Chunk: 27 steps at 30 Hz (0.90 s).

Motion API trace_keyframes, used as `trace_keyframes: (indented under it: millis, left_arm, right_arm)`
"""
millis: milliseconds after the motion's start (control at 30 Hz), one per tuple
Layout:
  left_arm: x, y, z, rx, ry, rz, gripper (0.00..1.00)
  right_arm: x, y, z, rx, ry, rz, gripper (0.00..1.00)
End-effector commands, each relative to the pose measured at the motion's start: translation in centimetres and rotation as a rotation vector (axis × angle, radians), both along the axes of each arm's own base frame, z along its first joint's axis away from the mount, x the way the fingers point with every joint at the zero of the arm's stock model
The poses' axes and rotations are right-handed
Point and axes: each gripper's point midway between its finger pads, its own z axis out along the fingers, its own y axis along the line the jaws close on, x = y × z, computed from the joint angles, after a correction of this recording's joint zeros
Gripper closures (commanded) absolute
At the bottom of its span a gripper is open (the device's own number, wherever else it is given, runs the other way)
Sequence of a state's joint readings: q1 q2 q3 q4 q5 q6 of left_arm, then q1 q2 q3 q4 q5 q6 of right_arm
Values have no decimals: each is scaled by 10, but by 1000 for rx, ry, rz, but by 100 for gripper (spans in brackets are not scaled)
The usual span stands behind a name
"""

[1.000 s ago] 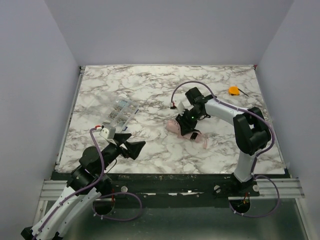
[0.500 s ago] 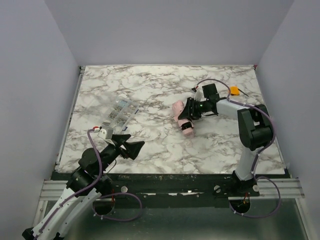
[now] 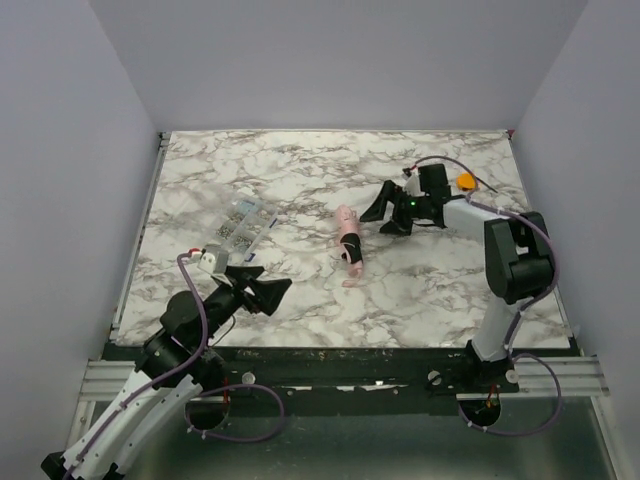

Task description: Put away the umbrella

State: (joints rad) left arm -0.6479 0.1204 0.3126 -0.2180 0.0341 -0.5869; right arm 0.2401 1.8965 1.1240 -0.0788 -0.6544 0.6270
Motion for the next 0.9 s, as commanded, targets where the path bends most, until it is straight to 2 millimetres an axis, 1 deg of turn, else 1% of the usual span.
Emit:
trace_keyframes:
  millis: [0, 67, 100, 167, 200, 233, 300, 367, 400, 467, 500, 533, 600, 633, 667, 700, 733, 800, 867]
  left_arm:
    - [3, -4, 30, -9, -95, -22, 2]
    - [4, -9, 34, 5, -105, -42, 1]
    - [6, -13, 34, 12, -98, -55, 2]
    - [6, -20, 34, 26, -81, -90, 2]
    - [6, -24, 34, 33, -70, -108, 1]
    - [7, -28, 34, 40, -57, -124, 1]
    - [7, -34, 34, 55, -34, -156, 1]
    - [7, -41, 37, 71, -21, -205, 2]
    - [7, -46, 39, 75, -14, -234, 1]
    - [10, -50, 43, 70, -5, -259, 2]
    - [12, -51, 45, 66, -3, -263, 2]
    - [14, -51, 47, 61, -2, -265, 1]
    - [15, -50, 52, 57, -11, -260, 2]
    - [15, -48, 54, 63, -20, -252, 1]
    - [14, -43, 54, 75, -27, -239, 1]
    - [14, -39, 53, 87, -30, -221, 2]
    - [12, -34, 50, 102, -31, -202, 2]
    - [11, -24, 44, 120, -29, -163, 2]
    - [9, -17, 37, 130, -23, -135, 2]
  right_arm:
    - [2, -60, 23, -229, -221, 27, 9]
    - [-7, -62, 43, -256, -365, 151, 8]
    - [-20, -55, 53, -225, -408, 247, 9]
    - [-55, -39, 78, -106, -524, 498, 11]
    - [-68, -35, 88, -71, -578, 576, 12]
    - [-75, -32, 98, -40, -618, 609, 13]
    - [-84, -31, 109, -33, -693, 657, 15]
    - [-87, -28, 116, -53, -753, 672, 16]
    - [-89, -22, 118, -55, -786, 698, 17]
    - [-89, -1, 114, -95, -807, 738, 18]
    - [-88, 13, 109, -116, -796, 770, 19]
    - [-86, 23, 99, -134, -766, 792, 25]
    - [-80, 44, 93, -130, -707, 817, 46]
    - [-76, 49, 89, -128, -674, 807, 53]
    - [-72, 53, 85, -125, -653, 800, 57]
    - [-68, 55, 79, -132, -643, 792, 58]
    - [-64, 57, 69, -150, -620, 774, 59]
    - [-61, 60, 51, -159, -573, 761, 60]
    - [-47, 57, 33, -214, -509, 684, 60]
